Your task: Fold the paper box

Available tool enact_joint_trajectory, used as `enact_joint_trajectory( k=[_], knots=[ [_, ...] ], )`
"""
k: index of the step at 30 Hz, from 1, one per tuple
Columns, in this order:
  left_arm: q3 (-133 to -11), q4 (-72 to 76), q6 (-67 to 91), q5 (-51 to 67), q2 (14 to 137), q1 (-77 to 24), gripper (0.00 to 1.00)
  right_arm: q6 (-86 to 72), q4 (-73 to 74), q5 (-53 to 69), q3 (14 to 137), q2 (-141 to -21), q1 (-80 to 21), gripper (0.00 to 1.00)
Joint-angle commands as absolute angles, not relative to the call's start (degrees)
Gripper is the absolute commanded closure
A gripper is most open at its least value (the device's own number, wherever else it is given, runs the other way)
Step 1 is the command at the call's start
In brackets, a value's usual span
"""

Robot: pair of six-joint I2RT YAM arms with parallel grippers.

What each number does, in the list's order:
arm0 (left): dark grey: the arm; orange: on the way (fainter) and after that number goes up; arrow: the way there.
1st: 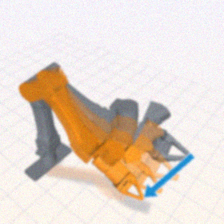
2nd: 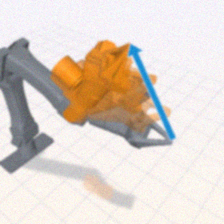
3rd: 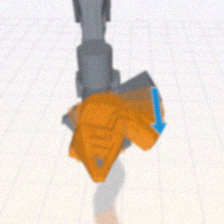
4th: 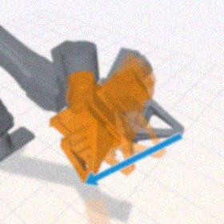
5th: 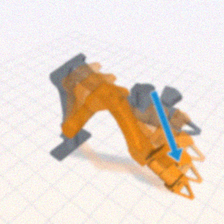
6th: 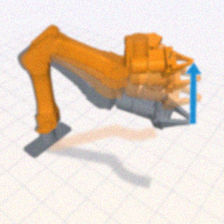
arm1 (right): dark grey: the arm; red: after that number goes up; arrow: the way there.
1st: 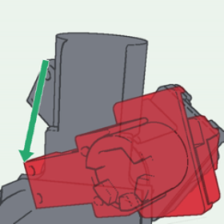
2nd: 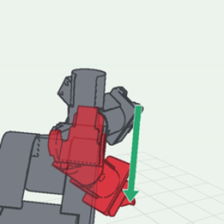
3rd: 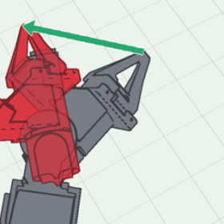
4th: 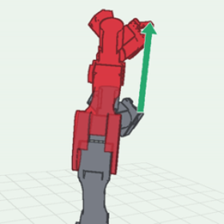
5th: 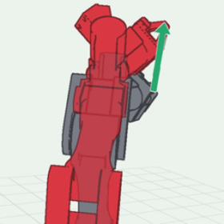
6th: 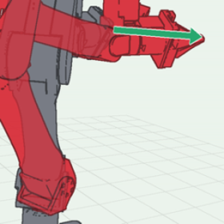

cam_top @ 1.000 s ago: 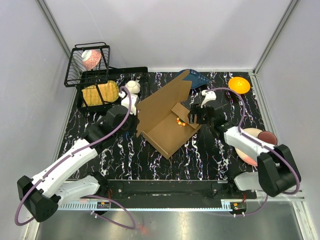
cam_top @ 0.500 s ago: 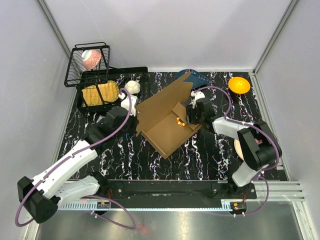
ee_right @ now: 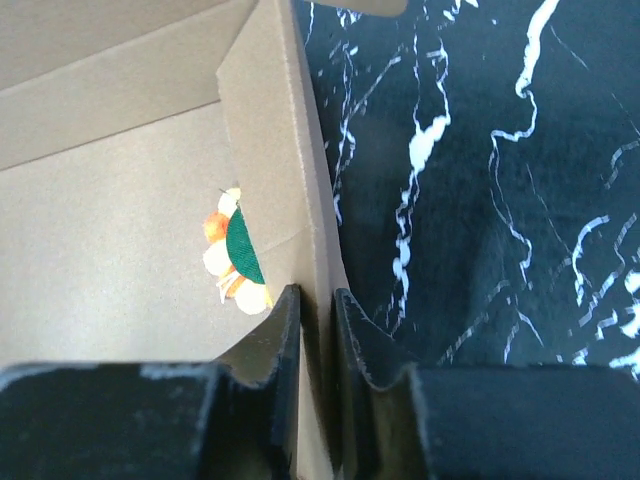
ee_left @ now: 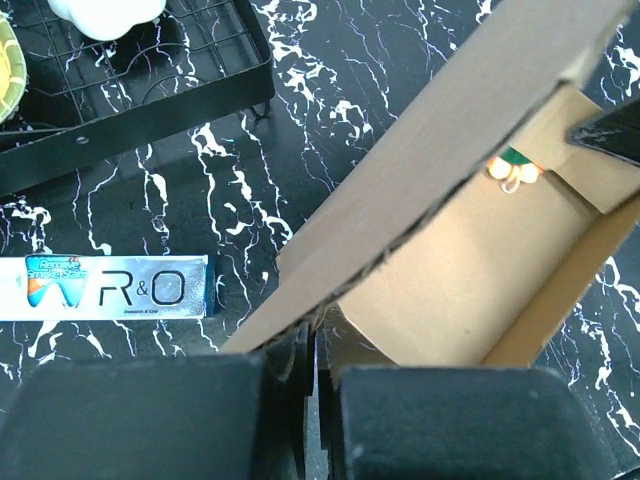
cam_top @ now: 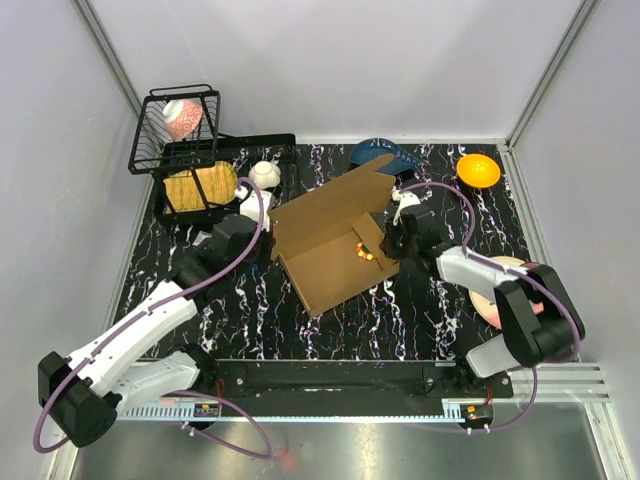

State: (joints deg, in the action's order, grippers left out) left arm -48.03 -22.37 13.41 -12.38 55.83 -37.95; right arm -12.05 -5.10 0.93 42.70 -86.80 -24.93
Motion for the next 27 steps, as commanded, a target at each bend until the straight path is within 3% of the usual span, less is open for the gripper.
enact_joint_trajectory(
  k=[1,6,10,13,14,18,22,25,27],
  knots=[
    [-43.7,-20.7,16.5,-11.3,54.6,-38.1,1.0,-14.8,-0.7,-2.2,42.1,-77.5,-27.8,0.85],
    [-40.1,-16.1,22.0,-10.4,51.7,-38.1,1.0,-10.9,9.9,-11.1,46.0,-68.5,-32.9,0.85],
    [-33.1,-8.0,30.7,-8.5,48.9,-38.1,1.0,-8.7,15.4,-15.1,49.4,-64.5,-35.8,0.77],
    [-28.3,-3.8,35.9,-8.4,47.5,-38.1,1.0,-9.0,18.6,-13.4,50.3,-62.5,-35.9,0.67],
    [-27.3,-3.3,37.2,-8.8,46.9,-38.1,1.0,-9.2,20.0,-12.4,50.0,-61.9,-35.9,0.58],
    [-20.6,-1.1,41.5,-11.9,43.3,-38.2,1.0,-12.6,22.1,-10.0,46.9,-60.6,-35.9,0.39],
    [-16.0,1.5,44.6,-15.1,38.3,-38.2,0.99,-15.0,21.2,-10.5,44.6,-60.0,-36.0,0.32],
    [-14.9,0.8,44.9,-16.9,35.9,-38.2,0.99,-14.7,22.8,-12.0,45.4,-61.5,-36.0,0.35],
    [-15.6,0.2,43.9,-17.6,34.8,-38.2,0.99,-15.4,23.2,-11.4,45.4,-62.7,-36.0,0.45]
  ],
)
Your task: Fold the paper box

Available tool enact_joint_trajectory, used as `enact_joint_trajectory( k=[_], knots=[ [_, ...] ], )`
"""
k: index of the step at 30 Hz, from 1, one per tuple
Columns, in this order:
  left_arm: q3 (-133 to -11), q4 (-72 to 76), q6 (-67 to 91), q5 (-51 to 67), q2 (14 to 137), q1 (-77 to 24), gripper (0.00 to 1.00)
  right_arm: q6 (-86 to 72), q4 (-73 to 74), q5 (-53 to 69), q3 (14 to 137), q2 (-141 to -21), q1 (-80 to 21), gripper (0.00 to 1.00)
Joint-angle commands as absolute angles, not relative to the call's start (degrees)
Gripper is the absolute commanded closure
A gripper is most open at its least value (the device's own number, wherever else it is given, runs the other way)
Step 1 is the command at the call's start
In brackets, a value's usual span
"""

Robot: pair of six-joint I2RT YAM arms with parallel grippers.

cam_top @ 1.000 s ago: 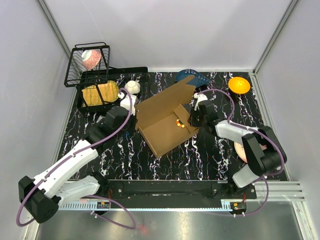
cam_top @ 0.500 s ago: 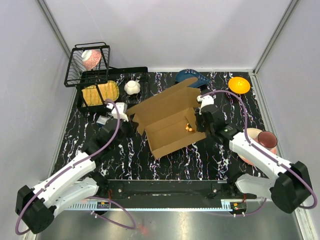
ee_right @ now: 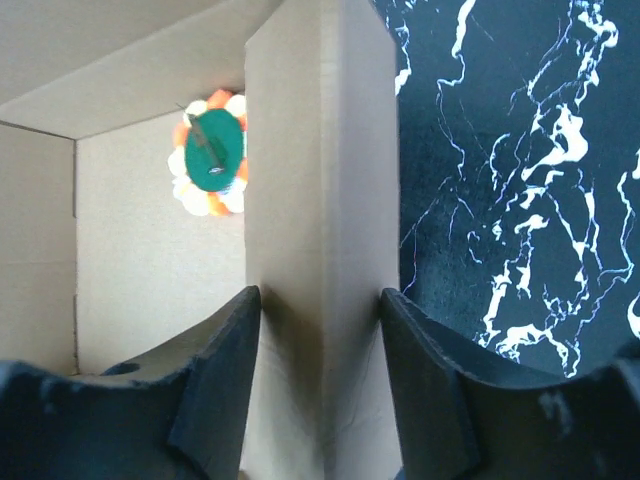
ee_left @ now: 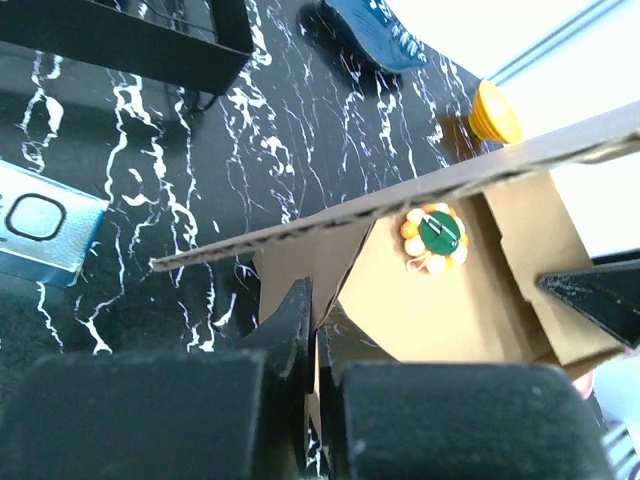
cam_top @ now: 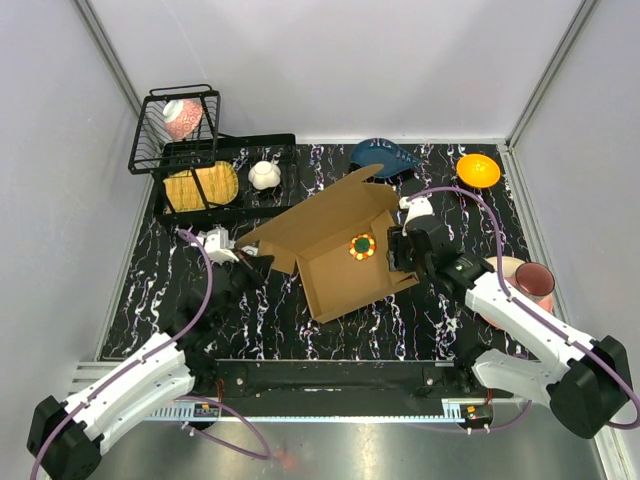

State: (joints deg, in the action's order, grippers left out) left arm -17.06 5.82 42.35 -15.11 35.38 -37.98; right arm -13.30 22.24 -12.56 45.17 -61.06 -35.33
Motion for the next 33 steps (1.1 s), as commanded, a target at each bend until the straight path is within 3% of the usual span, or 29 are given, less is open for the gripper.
enact_joint_trajectory(
  k=[1,10,13,14,18,23,24,27,31,33],
  knots=[
    [-16.0,-1.0,43.5,-17.8,34.6,-38.2,0.99,-15.8,23.3,-11.2,45.1,-63.0,-36.0,0.47],
    [-25.2,-8.0,34.9,-19.9,39.3,-38.2,1.0,-20.3,19.1,-11.1,40.4,-63.0,-36.5,0.6],
    [-24.9,-6.9,36.3,-19.8,40.3,-38.2,1.0,-19.8,20.9,-15.2,42.6,-66.2,-37.8,0.69],
    [-23.6,-6.2,37.1,-19.5,40.3,-38.2,1.0,-19.9,21.4,-16.6,43.2,-67.0,-38.1,0.79],
    [-21.7,-2.9,39.4,-17.9,39.3,-38.2,1.0,-20.6,25.2,-22.2,46.7,-72.1,-38.8,1.0],
    [-24.2,-4.9,36.7,-18.6,39.6,-38.2,1.0,-21.7,27.9,-24.2,48.9,-76.3,-39.6,1.0],
    [-24.5,-5.1,36.0,-18.5,40.0,-38.2,1.0,-22.4,27.6,-23.9,48.9,-76.2,-39.6,0.96],
    [-25.5,-6.3,35.2,-18.5,40.6,-38.2,1.0,-23.4,24.8,-21.8,47.7,-76.0,-39.6,0.64],
    [-26.3,-7.7,34.4,-17.9,41.4,-38.2,1.0,-24.6,22.3,-21.0,47.0,-78.0,-39.6,0.46],
    [-26.6,-8.5,33.6,-17.6,41.8,-38.2,1.0,-25.0,20.0,-21.4,46.4,-79.4,-39.6,0.42]
  ],
)
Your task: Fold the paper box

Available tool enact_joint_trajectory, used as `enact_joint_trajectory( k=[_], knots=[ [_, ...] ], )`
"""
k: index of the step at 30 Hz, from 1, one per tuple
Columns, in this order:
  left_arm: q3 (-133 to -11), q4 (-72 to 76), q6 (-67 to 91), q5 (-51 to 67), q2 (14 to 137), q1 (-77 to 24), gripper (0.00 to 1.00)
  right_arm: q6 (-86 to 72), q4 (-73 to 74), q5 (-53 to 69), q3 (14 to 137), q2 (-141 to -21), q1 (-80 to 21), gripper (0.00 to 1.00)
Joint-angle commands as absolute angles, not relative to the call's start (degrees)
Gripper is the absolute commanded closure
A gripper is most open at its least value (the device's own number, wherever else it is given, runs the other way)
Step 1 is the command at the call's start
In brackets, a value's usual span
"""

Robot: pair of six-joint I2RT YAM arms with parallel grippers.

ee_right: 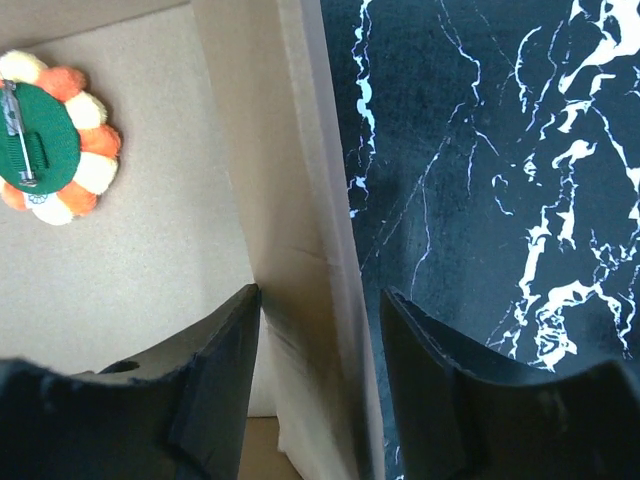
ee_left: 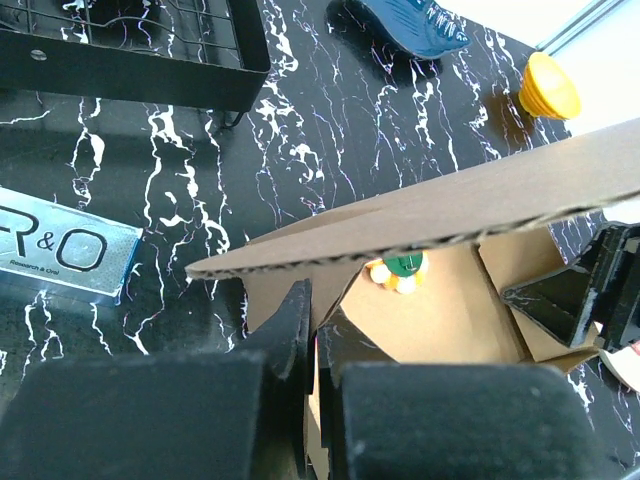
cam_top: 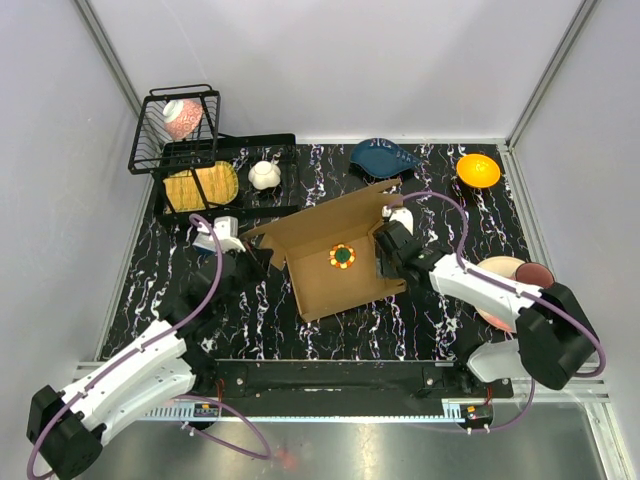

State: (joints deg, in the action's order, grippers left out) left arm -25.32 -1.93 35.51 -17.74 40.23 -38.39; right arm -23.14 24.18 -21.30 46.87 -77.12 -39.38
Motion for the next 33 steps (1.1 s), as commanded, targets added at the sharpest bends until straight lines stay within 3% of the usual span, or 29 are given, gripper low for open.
enact_joint_trajectory(
  k=[1,12,18,27,33],
  knots=[
    [-27.1,-8.9,33.4,-17.1,41.9,-38.1,1.0,-25.0,19.1,-21.6,46.2,-80.0,-39.6,0.4],
    [-31.1,-13.8,29.8,-14.8,44.6,-38.2,1.0,-23.1,9.3,-23.0,48.5,-82.3,-39.6,0.3],
    [-32.3,-14.8,28.3,-15.1,45.7,-38.2,1.0,-19.8,8.5,-18.4,49.5,-80.7,-38.9,0.13],
    [-33.0,-15.4,27.2,-14.5,46.7,-38.2,1.0,-21.6,0.5,-6.0,44.7,-77.1,-29.7,0.12],
    [-33.1,-15.4,27.2,-14.1,46.9,-38.2,1.0,-19.1,-1.1,-1.2,46.2,-81.8,-27.2,0.16]
  ],
)
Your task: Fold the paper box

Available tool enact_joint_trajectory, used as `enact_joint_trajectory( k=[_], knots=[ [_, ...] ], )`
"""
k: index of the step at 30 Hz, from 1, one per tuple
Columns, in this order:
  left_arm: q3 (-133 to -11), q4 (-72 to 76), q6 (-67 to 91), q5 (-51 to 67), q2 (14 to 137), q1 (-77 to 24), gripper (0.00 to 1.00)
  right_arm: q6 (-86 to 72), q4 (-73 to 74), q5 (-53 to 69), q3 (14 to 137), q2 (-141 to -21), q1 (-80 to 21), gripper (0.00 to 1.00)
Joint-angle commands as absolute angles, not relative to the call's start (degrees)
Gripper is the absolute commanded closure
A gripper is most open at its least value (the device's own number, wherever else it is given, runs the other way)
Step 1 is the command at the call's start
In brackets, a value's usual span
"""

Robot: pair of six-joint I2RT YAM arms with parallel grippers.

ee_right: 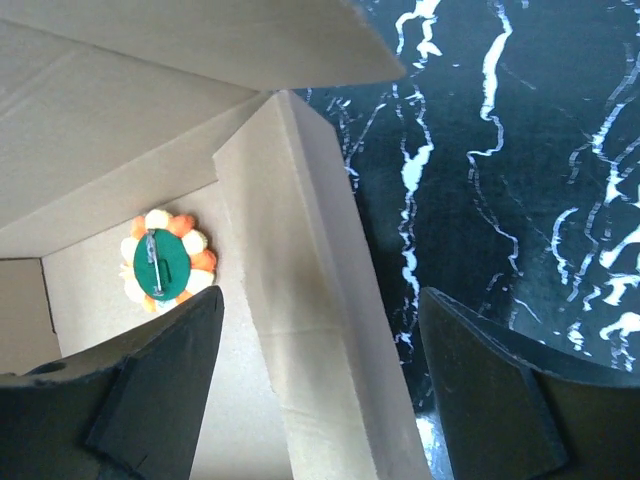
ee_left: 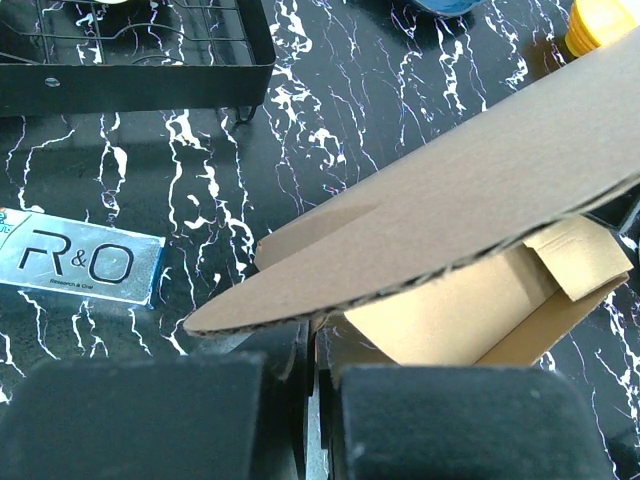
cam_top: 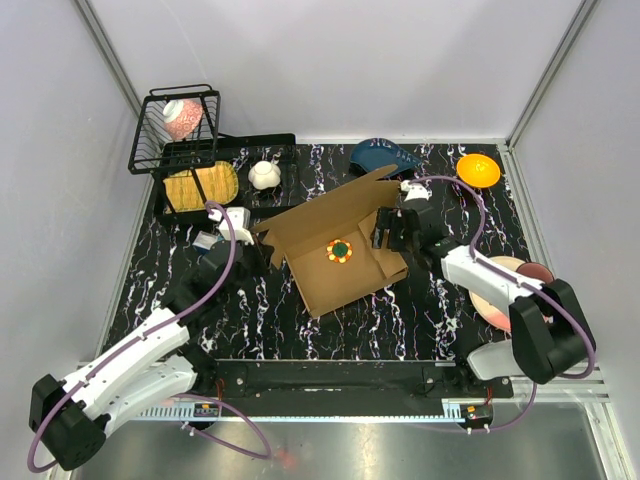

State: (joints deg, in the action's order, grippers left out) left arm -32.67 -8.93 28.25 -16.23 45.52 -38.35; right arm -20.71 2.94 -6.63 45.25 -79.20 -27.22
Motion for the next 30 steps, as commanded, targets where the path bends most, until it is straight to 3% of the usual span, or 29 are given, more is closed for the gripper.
enact_joint_trajectory(
  k=[1,7,22,30],
  knots=[
    [-33.1,-15.4,27.2,-14.0,47.0,-38.2,1.0,-18.6,-1.0,-0.9,46.4,-82.4,-27.2,0.16],
    [-33.1,-15.5,27.0,-13.7,47.0,-38.2,1.0,-17.3,-0.4,-1.9,47.8,-86.7,-27.2,0.23],
    [-35.3,-16.0,26.5,-13.0,49.0,-38.3,1.0,-14.2,0.4,-14.5,46.7,-88.9,-27.6,0.58],
    [-37.4,-18.0,25.1,-13.4,48.5,-38.3,1.0,-11.9,0.4,-19.0,49.4,-96.6,-32.2,0.62]
  ],
)
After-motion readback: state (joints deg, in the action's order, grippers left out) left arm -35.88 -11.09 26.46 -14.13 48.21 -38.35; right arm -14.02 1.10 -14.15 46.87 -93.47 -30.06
